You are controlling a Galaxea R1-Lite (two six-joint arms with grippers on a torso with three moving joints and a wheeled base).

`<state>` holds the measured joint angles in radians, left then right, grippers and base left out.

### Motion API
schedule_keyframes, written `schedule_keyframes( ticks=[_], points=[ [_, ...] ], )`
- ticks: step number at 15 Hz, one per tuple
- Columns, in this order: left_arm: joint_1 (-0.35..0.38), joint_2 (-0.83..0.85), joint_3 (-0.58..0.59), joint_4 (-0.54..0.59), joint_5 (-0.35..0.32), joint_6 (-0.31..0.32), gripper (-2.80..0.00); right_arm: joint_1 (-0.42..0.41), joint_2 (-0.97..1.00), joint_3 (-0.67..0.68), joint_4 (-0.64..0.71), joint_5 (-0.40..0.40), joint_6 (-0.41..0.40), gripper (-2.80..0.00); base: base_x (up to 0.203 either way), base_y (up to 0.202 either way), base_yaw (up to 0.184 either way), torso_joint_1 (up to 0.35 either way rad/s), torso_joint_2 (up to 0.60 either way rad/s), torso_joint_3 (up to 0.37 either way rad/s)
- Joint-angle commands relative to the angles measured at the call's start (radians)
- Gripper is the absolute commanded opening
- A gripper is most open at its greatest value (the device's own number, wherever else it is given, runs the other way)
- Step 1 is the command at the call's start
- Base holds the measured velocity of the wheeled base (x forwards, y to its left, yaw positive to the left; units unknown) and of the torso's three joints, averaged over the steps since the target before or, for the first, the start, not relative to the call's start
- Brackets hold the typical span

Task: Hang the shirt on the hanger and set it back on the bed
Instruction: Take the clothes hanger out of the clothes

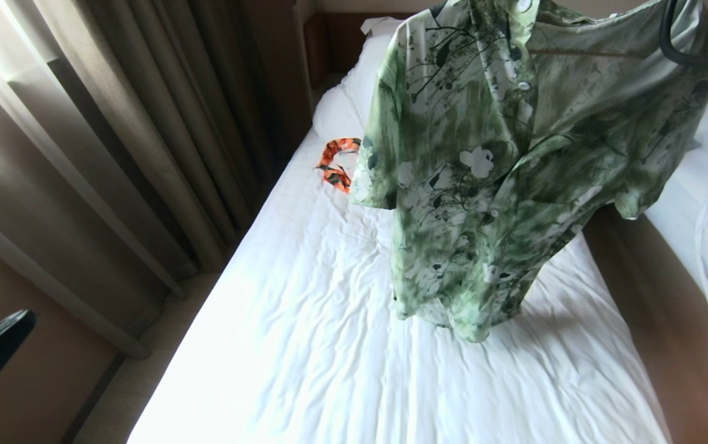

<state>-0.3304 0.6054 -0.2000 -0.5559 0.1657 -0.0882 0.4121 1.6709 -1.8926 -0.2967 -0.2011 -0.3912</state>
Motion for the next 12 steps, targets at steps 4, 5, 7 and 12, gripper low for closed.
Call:
schedule_keyframes(
  ticks=[4,5,7,12],
  points=[
    [0.001,-0.024,0.0,-0.003,0.003,0.001,-2.8,0.001,-0.003,-0.001,-0.001,-0.006,-0.009,-2.8,0.0,0.0,0.0,0.0,0.0,0.0],
    [0.001,-0.026,0.001,-0.003,0.003,0.001,-2.8,0.002,-0.003,-0.001,-0.004,-0.006,-0.011,-2.8,0.0,0.0,0.0,0.0,0.0,0.0],
    [0.001,-0.038,0.001,-0.001,0.001,0.001,-2.8,0.005,-0.005,-0.008,-0.005,-0.006,-0.012,-2.8,0.0,0.0,0.0,0.0,0.0,0.0],
    [-0.001,-0.043,-0.004,0.002,0.002,0.003,-2.8,0.021,-0.003,-0.019,-0.005,-0.008,-0.026,-2.8,0.0,0.0,0.0,0.0,0.0,0.0]
  ],
)
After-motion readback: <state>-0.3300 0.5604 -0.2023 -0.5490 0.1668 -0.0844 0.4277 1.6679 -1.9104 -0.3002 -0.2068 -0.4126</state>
